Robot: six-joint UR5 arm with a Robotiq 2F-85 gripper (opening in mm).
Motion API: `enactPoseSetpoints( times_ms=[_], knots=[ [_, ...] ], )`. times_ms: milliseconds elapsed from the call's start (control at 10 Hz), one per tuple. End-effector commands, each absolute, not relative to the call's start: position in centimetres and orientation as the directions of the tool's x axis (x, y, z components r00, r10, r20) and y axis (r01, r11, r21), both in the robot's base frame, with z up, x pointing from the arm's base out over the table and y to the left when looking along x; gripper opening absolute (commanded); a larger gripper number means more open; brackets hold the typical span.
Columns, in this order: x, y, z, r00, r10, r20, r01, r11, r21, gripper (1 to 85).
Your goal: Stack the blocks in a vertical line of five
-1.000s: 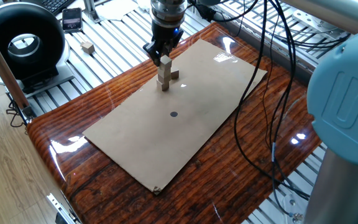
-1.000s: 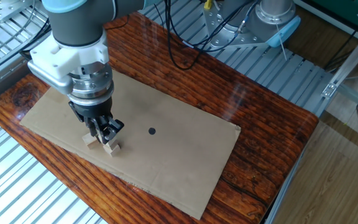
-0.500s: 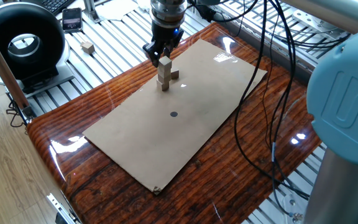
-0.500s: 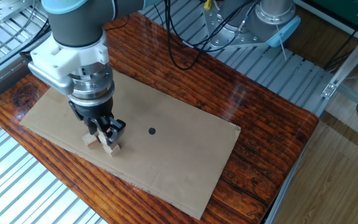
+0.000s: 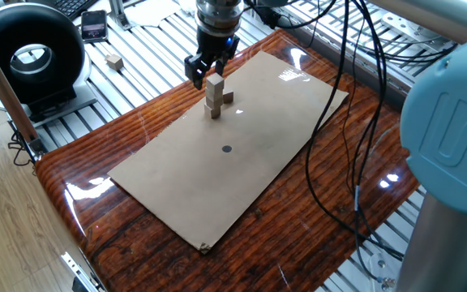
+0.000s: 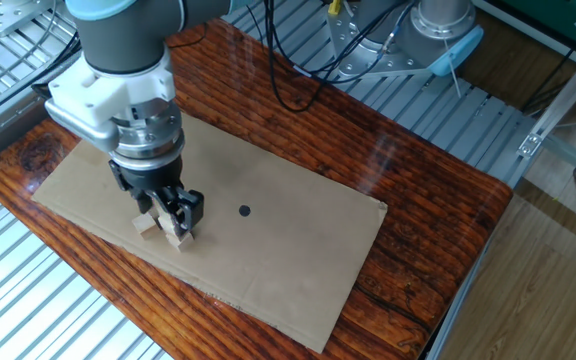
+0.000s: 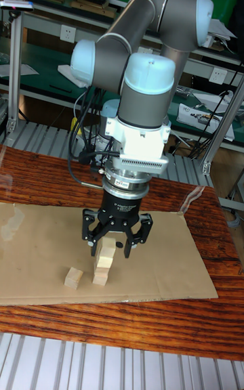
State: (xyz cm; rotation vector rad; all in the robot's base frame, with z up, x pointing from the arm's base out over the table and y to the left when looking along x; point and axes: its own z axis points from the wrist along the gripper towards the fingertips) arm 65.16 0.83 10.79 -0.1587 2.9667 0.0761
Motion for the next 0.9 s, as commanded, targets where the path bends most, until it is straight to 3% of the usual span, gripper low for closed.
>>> enactPoseSetpoints(
  times_ms=[0, 500, 800],
  knots=[
    [66.7, -0.7, 12.3, -0.959, -0.168, -0.228, -0.174, 0.985, 0.007, 67.7],
    [72.0, -2.5, 13.0, -0.901, -0.233, -0.367, -0.234, 0.971, -0.042, 67.0],
    [72.6, -3.7, 11.3, -0.885, -0.329, -0.329, -0.314, 0.944, -0.098, 54.0]
  ],
)
